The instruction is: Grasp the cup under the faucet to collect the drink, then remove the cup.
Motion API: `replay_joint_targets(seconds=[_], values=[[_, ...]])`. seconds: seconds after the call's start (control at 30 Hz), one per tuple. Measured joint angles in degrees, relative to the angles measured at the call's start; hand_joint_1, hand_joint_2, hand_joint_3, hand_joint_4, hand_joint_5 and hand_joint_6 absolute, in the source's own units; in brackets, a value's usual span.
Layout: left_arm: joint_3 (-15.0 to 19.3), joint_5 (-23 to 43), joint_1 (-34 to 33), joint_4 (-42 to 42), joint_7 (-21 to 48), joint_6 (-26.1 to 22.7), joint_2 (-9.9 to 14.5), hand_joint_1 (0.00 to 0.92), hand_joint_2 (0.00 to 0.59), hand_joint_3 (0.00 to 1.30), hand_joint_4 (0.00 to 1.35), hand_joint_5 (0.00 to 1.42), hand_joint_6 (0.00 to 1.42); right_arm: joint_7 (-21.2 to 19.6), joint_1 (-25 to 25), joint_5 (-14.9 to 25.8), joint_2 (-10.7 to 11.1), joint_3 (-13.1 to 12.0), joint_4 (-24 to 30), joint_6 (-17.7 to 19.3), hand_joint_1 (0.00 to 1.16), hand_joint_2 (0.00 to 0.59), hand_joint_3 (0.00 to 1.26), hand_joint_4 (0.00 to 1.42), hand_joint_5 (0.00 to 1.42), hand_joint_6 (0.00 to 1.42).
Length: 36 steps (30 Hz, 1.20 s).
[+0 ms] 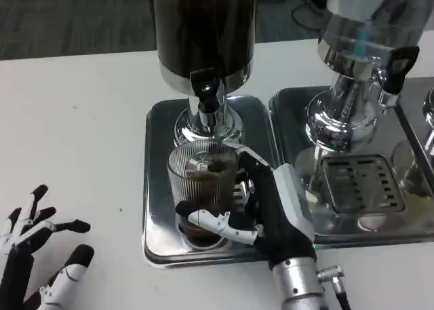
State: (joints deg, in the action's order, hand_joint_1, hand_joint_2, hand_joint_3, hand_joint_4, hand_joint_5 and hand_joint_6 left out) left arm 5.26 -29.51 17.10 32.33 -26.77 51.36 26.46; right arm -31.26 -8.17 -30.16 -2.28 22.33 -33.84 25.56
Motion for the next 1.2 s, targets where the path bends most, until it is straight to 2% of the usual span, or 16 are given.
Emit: replay_joint_targets(seconds=[0.23, 0.5, 0.67, 0.8, 0.87, 0.93, 1.0, 1.1, 1.2], values=[[-0.99, -0.01, -0.69, 0.03, 0.96, -0.01, 0.3, 0.0, 0.183, 0.42, 0.0, 0.16, 0.0, -0.42, 1.58, -0.9, 0.32, 0.16, 0.89, 0.92, 0.95, 0.174, 0.48, 0.59, 0.89, 1.33], [-1.92, -0.04, -1.93, 0.14, 1.9, -0.01, 0.45, 0.0, 0.175, 0.4, 0.0, 0.15, 0.0, -2.9, 3.7, -2.14, 0.39, -0.1, 3.01, 1.72, 0.95, 0.158, 0.51, 0.62, 0.91, 1.37], [-1.95, -0.02, -2.16, 0.3, 2.48, -0.01, 0.67, 0.0, 0.177, 0.39, 0.0, 0.15, 0.0, -3.09, 3.95, -2.16, 0.38, -0.18, 3.17, 1.74, 0.96, 0.158, 0.51, 0.62, 0.91, 1.37], [-1.96, -0.04, -2.18, 0.33, 2.81, -0.01, 0.7, 0.0, 0.175, 0.38, 0.0, 0.14, 0.0, -3.06, 5.19, -2.2, 0.75, -0.19, 5.75, 2.05, 0.96, 0.157, 0.52, 0.63, 0.93, 1.37], [-1.95, -0.05, -2.14, 0.32, 2.83, -0.04, 0.75, 0.0, 0.173, 0.32, 0.0, 0.13, 0.0, -2.91, 6.18, -2.13, 1.06, -0.21, 7.56, 2.44, 0.96, 0.154, 0.52, 0.63, 0.93, 1.38], [-1.95, -0.15, -2.12, 0.29, 2.84, -0.13, 0.93, 0.0, 0.16, 0.17, 0.0, 0.08, 0.0, -2.62, 7.34, -2.13, 1.85, -0.21, 9.55, 3.02, 0.96, 0.152, 0.52, 0.63, 0.93, 1.38], [-1.95, -0.35, -2.06, -0.28, 3.08, -0.65, 1.86, 0.0, 0.152, 0.08, 0.0, 0.04, 0.0, -2.1, 8.59, -2.16, 2.42, -0.15, 11.28, 3.25, 0.96, 0.151, 0.52, 0.63, 0.93, 1.38], [-1.96, -0.6, -1.97, -2.11, 3.66, -2.04, 2.57, 0.0, 0.143, 0.0, 0.0, 0.0, 0.0, -1.54, 10.39, -2.18, 2.73, -0.09, 13.34, 3.25, 0.96, 0.15, 0.52, 0.63, 0.93, 1.38], [-2.04, -0.79, -1.71, -3.77, 4.63, -3.82, 3.08, 0.0, 0.137, 0.0, 0.0, 0.0, 0.0, -0.76, 12.07, -2.1, 2.95, -0.02, 14.74, 3.26, 0.97, 0.15, 0.52, 0.63, 0.93, 1.39]])
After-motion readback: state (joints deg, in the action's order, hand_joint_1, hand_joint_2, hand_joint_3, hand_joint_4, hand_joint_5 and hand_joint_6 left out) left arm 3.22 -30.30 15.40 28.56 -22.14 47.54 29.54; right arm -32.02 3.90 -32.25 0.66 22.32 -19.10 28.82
